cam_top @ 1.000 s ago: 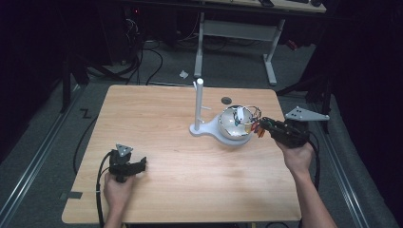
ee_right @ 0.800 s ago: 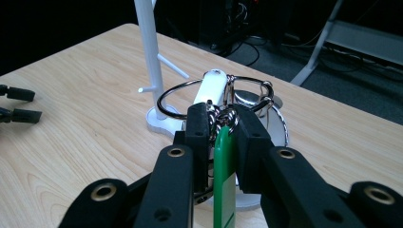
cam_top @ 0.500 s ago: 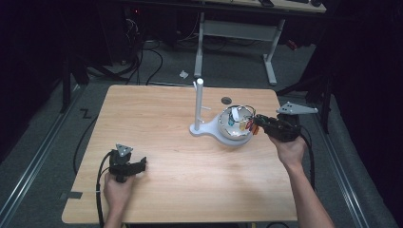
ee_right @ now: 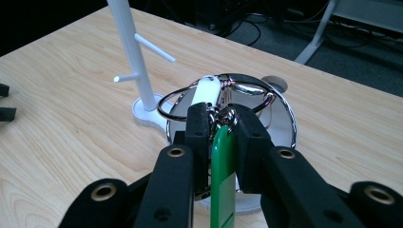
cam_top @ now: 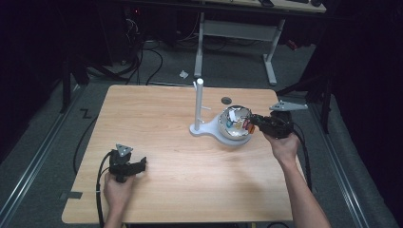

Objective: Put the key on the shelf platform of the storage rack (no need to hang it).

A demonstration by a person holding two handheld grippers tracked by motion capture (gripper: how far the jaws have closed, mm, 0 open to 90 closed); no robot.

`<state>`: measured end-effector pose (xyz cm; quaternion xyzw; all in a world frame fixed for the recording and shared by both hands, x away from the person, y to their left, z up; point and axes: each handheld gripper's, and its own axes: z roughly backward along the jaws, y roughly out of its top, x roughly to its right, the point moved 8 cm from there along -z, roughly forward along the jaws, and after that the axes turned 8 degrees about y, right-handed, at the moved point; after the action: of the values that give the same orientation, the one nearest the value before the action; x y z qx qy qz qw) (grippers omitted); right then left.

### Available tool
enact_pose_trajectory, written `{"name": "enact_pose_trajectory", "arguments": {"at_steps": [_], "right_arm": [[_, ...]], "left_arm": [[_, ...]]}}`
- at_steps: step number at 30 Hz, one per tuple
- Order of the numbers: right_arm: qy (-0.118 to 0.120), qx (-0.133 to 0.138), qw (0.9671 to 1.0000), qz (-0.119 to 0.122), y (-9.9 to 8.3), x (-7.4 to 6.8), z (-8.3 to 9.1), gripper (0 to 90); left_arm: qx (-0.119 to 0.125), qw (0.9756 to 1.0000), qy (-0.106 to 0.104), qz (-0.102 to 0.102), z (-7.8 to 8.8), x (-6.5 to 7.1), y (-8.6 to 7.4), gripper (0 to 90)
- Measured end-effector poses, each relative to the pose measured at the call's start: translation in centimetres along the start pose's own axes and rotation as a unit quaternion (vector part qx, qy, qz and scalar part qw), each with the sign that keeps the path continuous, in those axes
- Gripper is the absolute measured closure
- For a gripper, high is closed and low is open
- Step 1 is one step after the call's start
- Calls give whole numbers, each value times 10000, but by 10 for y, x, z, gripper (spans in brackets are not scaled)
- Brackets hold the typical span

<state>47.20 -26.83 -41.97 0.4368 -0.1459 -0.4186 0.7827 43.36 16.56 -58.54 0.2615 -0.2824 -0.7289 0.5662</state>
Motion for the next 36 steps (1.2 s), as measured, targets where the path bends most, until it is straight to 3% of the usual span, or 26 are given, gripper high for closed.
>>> {"name": "enact_pose_trajectory", "arguments": {"at_steps": [8,15,25,36], "right_arm": [[31,-28,10000,-19,-1,2,-9,789],[12,-71,9999,71,-4,-4,-7,788],[28,-129,9999,2,-8,-4,-10,788],[-72,-297,9995,-15,-11,3,-29,788]], "left_arm": [[-1,10000,0,-1,0,0,0,213],[-1,10000,1,-5,0,0,0,212],[-2,10000,-1,-2,0,0,0,212],[1,10000,-4,4,0,0,0,211]]}}
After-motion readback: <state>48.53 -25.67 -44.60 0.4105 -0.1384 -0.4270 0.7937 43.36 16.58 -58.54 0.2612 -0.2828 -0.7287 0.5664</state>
